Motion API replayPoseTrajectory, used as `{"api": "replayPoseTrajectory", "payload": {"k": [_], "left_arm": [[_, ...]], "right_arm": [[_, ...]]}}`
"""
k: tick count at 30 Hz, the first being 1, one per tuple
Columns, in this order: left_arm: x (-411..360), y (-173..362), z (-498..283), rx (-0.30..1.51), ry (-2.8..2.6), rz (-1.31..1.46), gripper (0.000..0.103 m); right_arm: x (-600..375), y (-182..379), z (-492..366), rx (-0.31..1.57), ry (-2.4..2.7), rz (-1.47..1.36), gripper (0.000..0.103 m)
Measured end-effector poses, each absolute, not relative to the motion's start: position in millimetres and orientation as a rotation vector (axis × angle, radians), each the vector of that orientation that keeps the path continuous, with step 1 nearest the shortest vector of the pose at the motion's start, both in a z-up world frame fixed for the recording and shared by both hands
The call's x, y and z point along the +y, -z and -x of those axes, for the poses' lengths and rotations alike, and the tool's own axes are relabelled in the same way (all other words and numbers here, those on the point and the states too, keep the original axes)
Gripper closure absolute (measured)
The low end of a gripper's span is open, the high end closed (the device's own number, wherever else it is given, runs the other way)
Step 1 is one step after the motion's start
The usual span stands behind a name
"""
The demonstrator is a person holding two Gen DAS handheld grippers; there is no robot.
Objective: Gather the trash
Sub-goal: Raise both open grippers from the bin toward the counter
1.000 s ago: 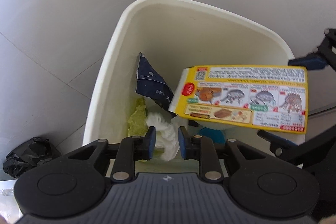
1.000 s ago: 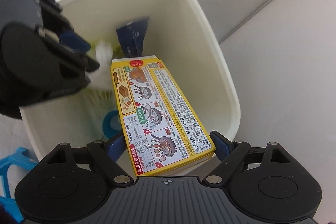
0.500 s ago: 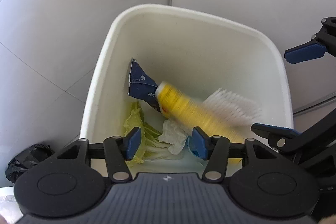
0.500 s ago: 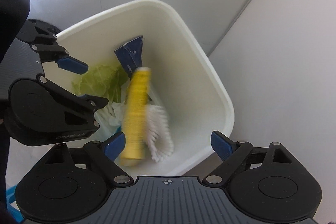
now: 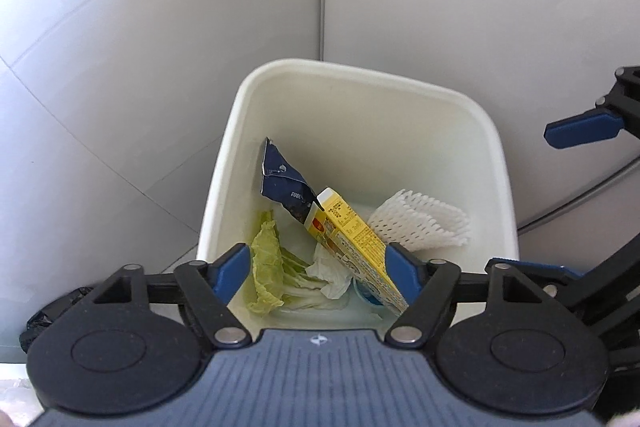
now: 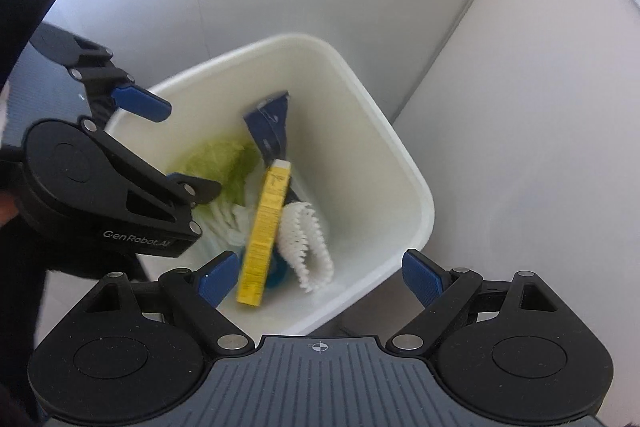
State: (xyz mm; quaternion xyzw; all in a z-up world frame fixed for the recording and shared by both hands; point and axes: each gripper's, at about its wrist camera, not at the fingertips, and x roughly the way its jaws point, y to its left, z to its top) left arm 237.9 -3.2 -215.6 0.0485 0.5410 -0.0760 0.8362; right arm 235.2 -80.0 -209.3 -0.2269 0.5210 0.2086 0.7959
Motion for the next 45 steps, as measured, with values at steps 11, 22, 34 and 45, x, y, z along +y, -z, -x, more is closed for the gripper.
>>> {"api": "replayPoseTrajectory", "payload": {"k": [11,22,34,45], "left_arm": [[-1,169,-204,1.059,0.160,-0.100,0.004],[0,120,-179,0.981,0.185,-0.108,0.001],[-5,53,-161,0.845,0.214,-0.131,0.001],[-27,2,-167,0.709,0.280,-0.172,0.001]], "right_arm": [[-82,173,-185,0.982,-0.458,0.456,0.006],[-92,129,-154,0.907,-0.394,0.367,0.005],[-115,53,-122,0.733,-0.337,0.302,0.003],[-170,-19,-121,0.634,-0.248,0.101,0.000]]}}
